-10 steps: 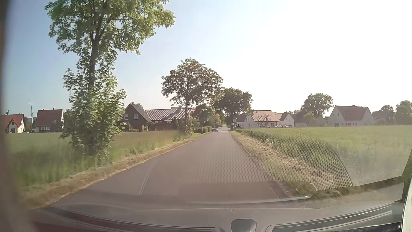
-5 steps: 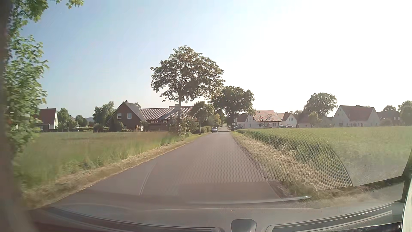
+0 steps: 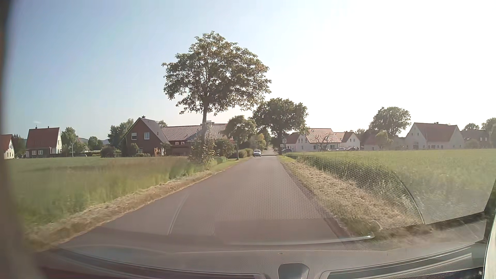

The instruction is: Follow the waypoints while adhering to traffic rules and regulations

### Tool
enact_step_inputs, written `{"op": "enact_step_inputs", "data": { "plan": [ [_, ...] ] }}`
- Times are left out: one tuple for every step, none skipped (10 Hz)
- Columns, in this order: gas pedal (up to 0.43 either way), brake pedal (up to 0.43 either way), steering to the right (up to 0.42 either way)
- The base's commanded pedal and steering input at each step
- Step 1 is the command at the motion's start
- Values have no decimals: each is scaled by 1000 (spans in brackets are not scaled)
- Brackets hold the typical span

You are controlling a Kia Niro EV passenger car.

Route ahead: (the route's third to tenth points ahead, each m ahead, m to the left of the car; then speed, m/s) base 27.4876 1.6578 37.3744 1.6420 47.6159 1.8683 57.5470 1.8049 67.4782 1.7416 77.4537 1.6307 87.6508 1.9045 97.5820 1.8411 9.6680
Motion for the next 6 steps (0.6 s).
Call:
{"op": "enact_step_inputs", "data": {
  "plan": [
    [0, 6, 4],
    [0, 6, 4],
    [0, 6, 4],
    [20, 6, 4],
    [39, 6, 4],
    [39, 6, 4]
  ]
}}
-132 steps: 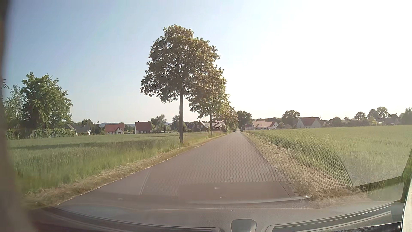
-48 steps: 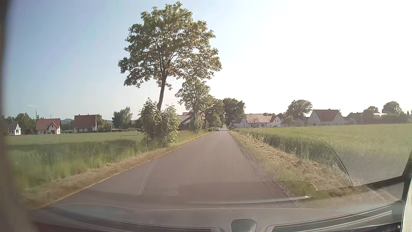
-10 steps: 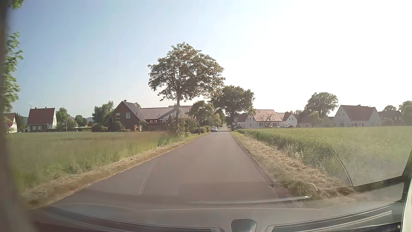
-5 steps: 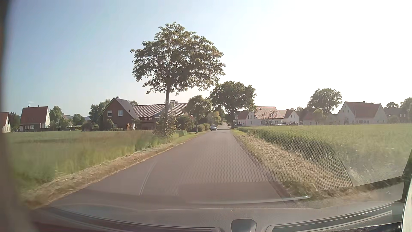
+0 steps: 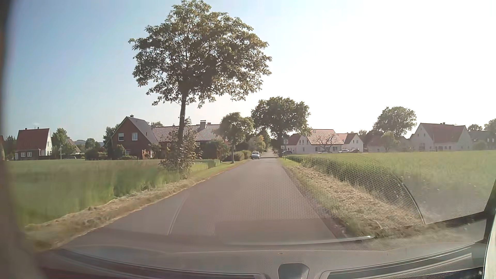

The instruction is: Follow the waypoints while adhering to traffic rules and regulations

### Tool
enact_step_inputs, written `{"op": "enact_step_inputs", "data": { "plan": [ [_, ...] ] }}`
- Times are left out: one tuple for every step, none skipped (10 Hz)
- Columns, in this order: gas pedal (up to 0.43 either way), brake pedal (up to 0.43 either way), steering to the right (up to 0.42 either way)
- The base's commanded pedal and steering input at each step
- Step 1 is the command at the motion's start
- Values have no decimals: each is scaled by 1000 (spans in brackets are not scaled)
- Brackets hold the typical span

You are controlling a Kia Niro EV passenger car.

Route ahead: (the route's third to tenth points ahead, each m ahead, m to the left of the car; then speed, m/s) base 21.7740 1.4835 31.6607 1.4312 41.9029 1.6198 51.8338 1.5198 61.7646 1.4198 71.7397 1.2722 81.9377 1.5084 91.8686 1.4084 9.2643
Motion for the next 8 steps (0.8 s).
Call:
{"op": "enact_step_inputs", "data": {
  "plan": [
    [39, 6, 4],
    [39, 6, 4],
    [39, 6, 4],
    [39, 6, 4],
    [39, 6, 4],
    [39, 6, 4],
    [39, 6, 4],
    [39, 6, 4]
  ]
}}
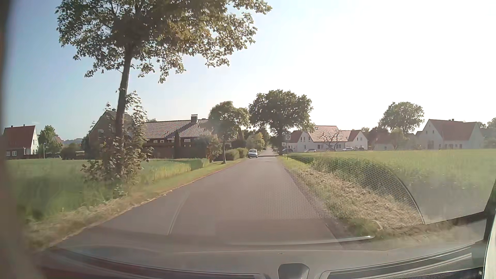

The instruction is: Follow the waypoints while adhering to traffic rules and regulations

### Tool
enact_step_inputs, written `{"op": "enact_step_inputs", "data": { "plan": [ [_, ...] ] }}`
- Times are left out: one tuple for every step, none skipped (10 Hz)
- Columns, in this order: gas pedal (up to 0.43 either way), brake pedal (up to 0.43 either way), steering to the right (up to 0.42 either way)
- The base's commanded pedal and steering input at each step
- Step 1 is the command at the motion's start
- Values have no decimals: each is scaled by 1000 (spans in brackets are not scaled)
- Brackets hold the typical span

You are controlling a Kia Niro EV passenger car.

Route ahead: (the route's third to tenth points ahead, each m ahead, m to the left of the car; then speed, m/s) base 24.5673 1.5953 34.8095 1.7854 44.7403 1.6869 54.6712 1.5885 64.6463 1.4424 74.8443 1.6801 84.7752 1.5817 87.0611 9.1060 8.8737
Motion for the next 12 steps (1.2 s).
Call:
{"op": "enact_step_inputs", "data": {
  "plan": [
    [39, 6, 4],
    [39, 6, 4],
    [39, 6, 4],
    [39, 6, 4],
    [39, 6, 3],
    [28, 6, 3],
    [8, 6, 3],
    [0, 6, 3],
    [0, 6, 3],
    [0, 6, 3],
    [0, 6, 2],
    [0, 6, 1]
  ]
}}
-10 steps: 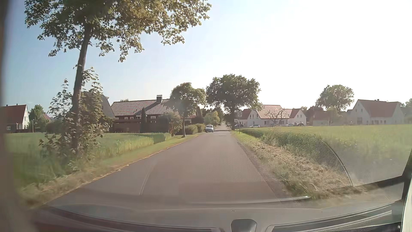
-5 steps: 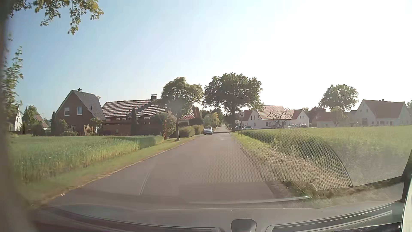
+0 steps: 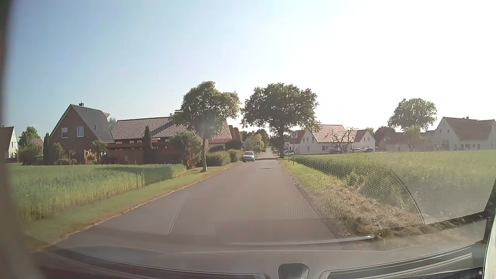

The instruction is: Follow the waypoints while adhering to traffic rules and regulations

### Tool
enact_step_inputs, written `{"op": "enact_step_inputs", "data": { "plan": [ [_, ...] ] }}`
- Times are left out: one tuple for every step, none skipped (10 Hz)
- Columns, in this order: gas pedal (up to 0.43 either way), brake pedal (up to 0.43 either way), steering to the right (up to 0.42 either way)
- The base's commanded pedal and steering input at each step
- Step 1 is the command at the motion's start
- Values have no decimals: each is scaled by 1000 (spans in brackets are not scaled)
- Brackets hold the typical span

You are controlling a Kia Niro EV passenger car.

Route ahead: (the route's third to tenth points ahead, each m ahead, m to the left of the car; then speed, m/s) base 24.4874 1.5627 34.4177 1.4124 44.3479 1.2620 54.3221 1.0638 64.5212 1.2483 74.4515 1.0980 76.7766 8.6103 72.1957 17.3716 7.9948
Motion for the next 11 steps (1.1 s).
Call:
{"op": "enact_step_inputs", "data": {
  "plan": [
    [0, 6, 0],
    [0, 6, 0],
    [0, 6, 0],
    [0, 6, 0],
    [0, 6, 0],
    [0, 6, 0],
    [0, 6, 1],
    [8, 6, 1],
    [20, 6, 1],
    [28, 6, 1],
    [47, 6, 1]
  ]
}}
